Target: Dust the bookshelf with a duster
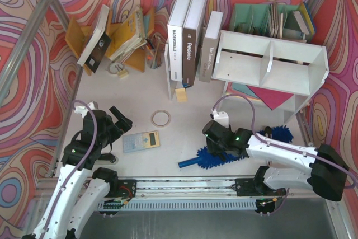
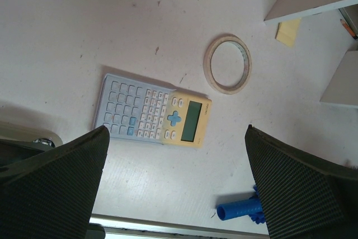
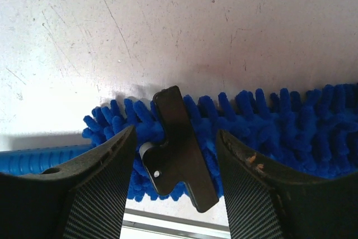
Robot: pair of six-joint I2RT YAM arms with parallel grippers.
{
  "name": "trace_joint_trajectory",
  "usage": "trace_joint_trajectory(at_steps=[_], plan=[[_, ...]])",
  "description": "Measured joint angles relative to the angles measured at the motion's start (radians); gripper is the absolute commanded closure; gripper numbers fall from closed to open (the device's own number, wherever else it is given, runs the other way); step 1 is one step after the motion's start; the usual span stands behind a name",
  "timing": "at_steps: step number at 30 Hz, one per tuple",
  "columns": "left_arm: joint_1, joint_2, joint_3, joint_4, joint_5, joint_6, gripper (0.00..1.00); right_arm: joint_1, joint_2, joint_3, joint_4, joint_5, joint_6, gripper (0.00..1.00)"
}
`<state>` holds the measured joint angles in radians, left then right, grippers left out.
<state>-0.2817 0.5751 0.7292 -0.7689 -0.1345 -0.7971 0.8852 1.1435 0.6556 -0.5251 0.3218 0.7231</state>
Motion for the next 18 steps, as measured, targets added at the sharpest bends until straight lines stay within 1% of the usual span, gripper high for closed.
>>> trace_joint_trajectory(at_steps=[5, 18], plan=[[0.0, -0.002, 0.0, 0.0, 0.0, 0.0, 0.02, 0.0, 0.036, 0.0, 0.018, 0.0, -0.001, 0.45], [0.0, -0.013, -0.007, 0.0, 0.0, 0.0, 0.02, 0.0, 0.115, 0.007, 0.048, 0.008, -0.02, 0.56]])
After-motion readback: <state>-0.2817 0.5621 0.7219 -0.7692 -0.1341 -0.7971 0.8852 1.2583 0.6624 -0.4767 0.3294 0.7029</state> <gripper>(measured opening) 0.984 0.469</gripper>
